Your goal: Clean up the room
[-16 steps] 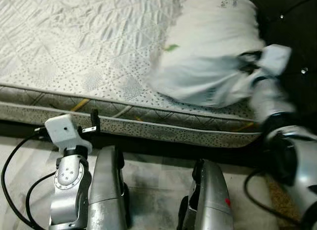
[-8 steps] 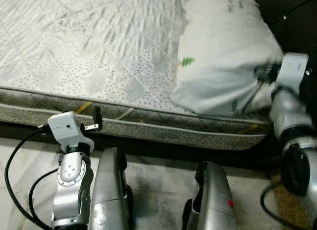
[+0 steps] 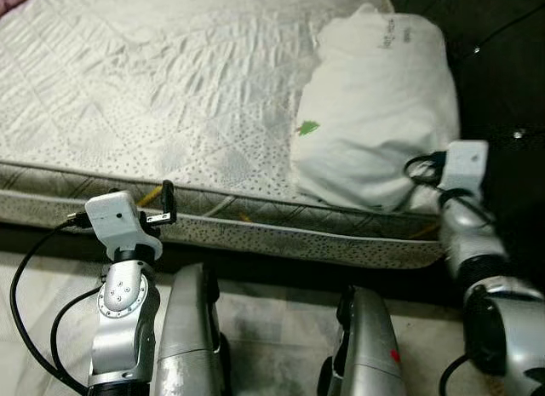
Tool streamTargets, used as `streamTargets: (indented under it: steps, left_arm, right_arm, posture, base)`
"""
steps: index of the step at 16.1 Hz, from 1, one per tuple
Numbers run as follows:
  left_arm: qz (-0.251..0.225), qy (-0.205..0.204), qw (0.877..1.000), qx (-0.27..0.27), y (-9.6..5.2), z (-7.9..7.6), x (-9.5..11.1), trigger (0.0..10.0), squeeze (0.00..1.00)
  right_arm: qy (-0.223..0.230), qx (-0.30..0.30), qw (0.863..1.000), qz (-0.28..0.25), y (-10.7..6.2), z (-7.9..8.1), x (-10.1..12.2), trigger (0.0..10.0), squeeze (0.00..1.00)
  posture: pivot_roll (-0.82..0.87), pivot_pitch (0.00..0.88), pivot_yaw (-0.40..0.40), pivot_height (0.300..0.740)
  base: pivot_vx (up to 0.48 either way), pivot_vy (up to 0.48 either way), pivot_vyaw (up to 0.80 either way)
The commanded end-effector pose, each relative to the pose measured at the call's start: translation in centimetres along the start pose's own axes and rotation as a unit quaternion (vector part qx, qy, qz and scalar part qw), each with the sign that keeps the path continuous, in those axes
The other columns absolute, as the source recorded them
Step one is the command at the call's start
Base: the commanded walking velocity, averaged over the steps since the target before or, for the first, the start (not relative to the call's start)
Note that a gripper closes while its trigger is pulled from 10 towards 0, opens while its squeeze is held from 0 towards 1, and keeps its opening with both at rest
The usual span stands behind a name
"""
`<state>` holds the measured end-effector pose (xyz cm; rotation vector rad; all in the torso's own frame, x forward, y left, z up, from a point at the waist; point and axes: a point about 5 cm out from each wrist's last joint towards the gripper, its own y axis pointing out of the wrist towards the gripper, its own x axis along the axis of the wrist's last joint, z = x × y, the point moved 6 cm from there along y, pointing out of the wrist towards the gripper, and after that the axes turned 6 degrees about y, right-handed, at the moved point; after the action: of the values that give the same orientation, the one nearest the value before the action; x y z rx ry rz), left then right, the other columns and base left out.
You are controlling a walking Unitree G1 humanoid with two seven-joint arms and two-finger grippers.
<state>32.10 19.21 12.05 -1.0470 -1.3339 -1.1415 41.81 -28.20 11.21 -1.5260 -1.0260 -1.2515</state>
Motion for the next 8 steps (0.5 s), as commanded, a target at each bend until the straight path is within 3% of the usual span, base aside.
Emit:
streamTargets:
  steps: [1, 4, 5, 8]
  left_arm:
    - [0.002, 0.003, 1.0, -0.004, 0.0, -0.2, -0.2, 10.0, 0.0]
    - [0.001, 0.005, 1.0, -0.005, -0.2, -0.5, -0.2, 10.0, 0.0]
    - [-0.001, 0.005, 1.0, 0.011, -0.2, 0.5, -0.3, 10.0, 0.0]
    - [0.001, 0.005, 1.0, 0.012, -0.2, 0.3, -0.5, 10.0, 0.0]
  right_arm:
    - [-0.001, 0.009, 1.0, -0.001, 0.0, 0.5, -0.1, 0.0, 0.0]
    - [0.015, -0.037, 0.999, -0.022, 1.2, -1.6, 3.9, 0.0, 0.0]
    - [0.027, -0.084, 0.996, -0.034, 1.3, -4.8, 6.0, 0.0, 0.0]
    - [0.02, -0.133, 0.99, -0.034, 0.9, -7.7, 6.3, 0.0, 0.0]
  posture:
    - [0.08, 0.034, -0.045, 0.51]
    - [0.09, 0.031, -0.056, 0.51]
    - [0.09, 0.028, -0.061, 0.51]
    - [0.08, 0.034, -0.066, 0.51]
  base:
    - [0.0, 0.0, 0.0]
    - [0.0, 0.0, 0.0]
    - [0.0, 0.0, 0.0]
    - [0.0, 0.0, 0.0]
